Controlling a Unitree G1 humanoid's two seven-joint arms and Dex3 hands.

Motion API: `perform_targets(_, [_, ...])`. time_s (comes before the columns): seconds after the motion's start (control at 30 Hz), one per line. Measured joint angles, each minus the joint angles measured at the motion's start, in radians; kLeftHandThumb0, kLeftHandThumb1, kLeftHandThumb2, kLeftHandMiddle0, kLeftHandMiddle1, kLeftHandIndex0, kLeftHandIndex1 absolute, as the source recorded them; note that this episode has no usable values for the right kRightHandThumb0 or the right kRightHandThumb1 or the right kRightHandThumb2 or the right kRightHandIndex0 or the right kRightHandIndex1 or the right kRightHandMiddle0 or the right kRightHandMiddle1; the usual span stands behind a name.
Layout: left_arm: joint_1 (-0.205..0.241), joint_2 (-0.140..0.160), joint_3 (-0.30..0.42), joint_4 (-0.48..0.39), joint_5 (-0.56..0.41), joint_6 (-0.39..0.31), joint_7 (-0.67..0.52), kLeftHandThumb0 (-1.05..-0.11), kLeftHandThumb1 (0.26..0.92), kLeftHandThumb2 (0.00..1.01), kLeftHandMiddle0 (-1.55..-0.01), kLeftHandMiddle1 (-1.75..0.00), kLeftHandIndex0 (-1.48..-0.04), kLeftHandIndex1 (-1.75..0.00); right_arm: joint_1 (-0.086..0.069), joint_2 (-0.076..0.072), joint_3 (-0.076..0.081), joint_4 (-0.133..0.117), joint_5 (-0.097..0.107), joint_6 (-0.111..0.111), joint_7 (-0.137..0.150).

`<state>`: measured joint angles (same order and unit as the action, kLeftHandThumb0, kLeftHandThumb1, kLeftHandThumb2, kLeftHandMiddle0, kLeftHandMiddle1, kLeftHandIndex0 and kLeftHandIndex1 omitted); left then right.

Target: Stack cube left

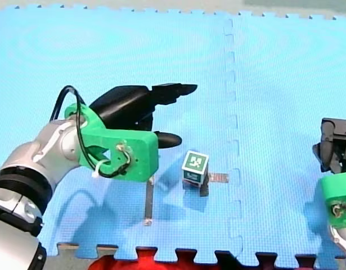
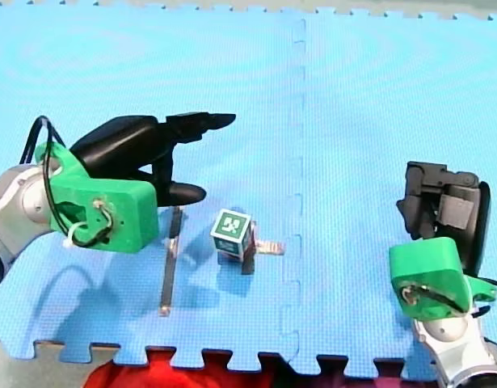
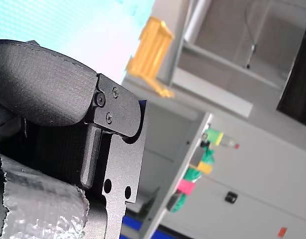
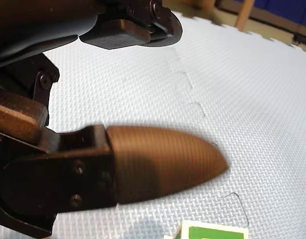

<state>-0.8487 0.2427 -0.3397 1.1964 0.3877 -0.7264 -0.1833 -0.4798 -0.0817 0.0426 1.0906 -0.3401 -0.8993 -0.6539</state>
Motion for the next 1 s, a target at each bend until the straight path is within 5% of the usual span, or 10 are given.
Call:
perform_targets(0.13, [0.009, 0.024, 0.08, 0.009, -0.104, 0.003, -0.079, -1.048, 0.921, 0.94, -0.71, -1.75, -0.2, 0.0, 0.001, 0.0, 0.0, 0.006, 0.0, 0.0, -0.001])
perform_targets(0.27, [0.043, 0.081, 0.174, 0.03, -0.198, 0.017, -0.137, -1.048, 0.921, 0.95, -0.73, -1.75, -0.2, 0.0, 0.009, -0.005, -0.001, 0.014, -0.001, -0.003, -0.008])
perform_targets(0.4, [0.075, 0.121, 0.209, 0.044, -0.207, 0.039, -0.16, -1.048, 0.921, 0.98, -0.72, -1.75, -0.2, 0.0, 0.015, -0.015, -0.004, 0.022, -0.001, -0.006, -0.012])
perform_targets(0.53, [0.103, 0.114, 0.195, 0.048, -0.156, 0.019, -0.059, -1.048, 0.921, 0.99, -0.68, -1.75, -0.22, -0.01, 0.015, -0.026, -0.002, 0.025, -0.01, -0.007, -0.02])
perform_targets(0.63, [0.137, 0.077, 0.233, 0.062, -0.187, -0.02, -0.025, -1.048, 0.921, 1.0, -0.61, -1.75, -0.33, -0.05, 0.014, -0.039, -0.003, 0.029, -0.013, -0.01, -0.026])
perform_targets(0.87, [0.172, 0.021, 0.333, 0.085, -0.285, -0.052, -0.081, -1.048, 0.921, 0.99, -0.6, -0.94, -0.43, -0.01, 0.009, -0.064, -0.008, 0.029, -0.007, -0.016, -0.011])
perform_targets(1.0, [0.189, 0.006, 0.368, 0.081, -0.327, -0.025, -0.144, -1.048, 0.921, 0.98, -0.65, -0.24, -0.39, 0.0, 0.008, -0.072, -0.01, 0.032, -0.003, -0.017, -0.002])
